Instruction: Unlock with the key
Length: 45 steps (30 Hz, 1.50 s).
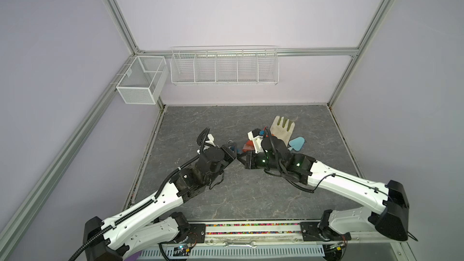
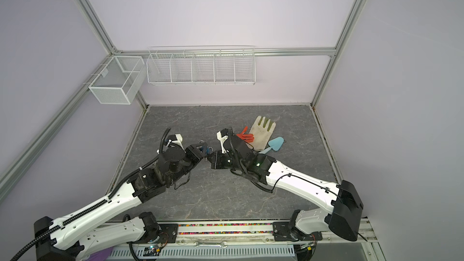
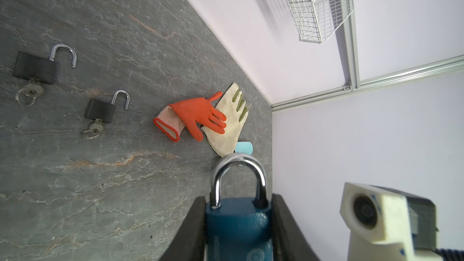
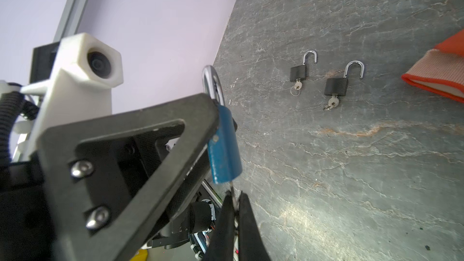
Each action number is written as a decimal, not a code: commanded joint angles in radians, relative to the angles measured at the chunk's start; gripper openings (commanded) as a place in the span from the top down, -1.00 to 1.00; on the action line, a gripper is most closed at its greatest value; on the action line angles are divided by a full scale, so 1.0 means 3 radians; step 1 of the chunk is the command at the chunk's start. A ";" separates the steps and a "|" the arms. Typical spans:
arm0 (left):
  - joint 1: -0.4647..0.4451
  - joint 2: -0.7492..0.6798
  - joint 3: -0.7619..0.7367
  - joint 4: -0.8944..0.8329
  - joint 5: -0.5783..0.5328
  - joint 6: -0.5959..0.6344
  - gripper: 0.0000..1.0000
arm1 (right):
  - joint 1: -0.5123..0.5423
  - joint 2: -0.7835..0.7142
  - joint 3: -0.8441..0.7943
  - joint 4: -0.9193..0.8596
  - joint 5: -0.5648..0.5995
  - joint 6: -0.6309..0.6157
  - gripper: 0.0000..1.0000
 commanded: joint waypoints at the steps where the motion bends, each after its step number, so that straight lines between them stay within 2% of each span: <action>1: -0.0099 -0.0027 -0.0079 0.0200 0.0386 0.0152 1.00 | 0.0001 -0.0091 0.0061 0.0702 -0.0329 0.0072 0.87; 15: -0.0099 -0.0144 -0.0402 0.0866 0.0570 0.0304 1.00 | -0.0074 -0.0182 -0.0038 0.0976 -0.0595 0.0352 0.87; 26: -0.0099 -0.0145 -0.0530 0.1197 0.0595 0.0354 1.00 | -0.0086 -0.0221 -0.0106 0.1209 -0.0726 0.0552 0.87; 31: -0.0099 -0.0176 -0.0616 0.1362 0.0482 0.0343 1.00 | -0.0090 -0.0232 -0.0157 0.1367 -0.0743 0.0619 0.87; 38: -0.0094 -0.0191 -0.0616 0.1391 0.0430 0.0377 1.00 | -0.0088 -0.0292 -0.0191 0.1490 -0.0751 0.0623 0.87; 45: -0.0084 -0.0242 -0.0536 0.1208 0.0545 0.0523 1.00 | -0.0090 -0.0366 -0.0152 0.1596 -0.0845 0.0541 0.87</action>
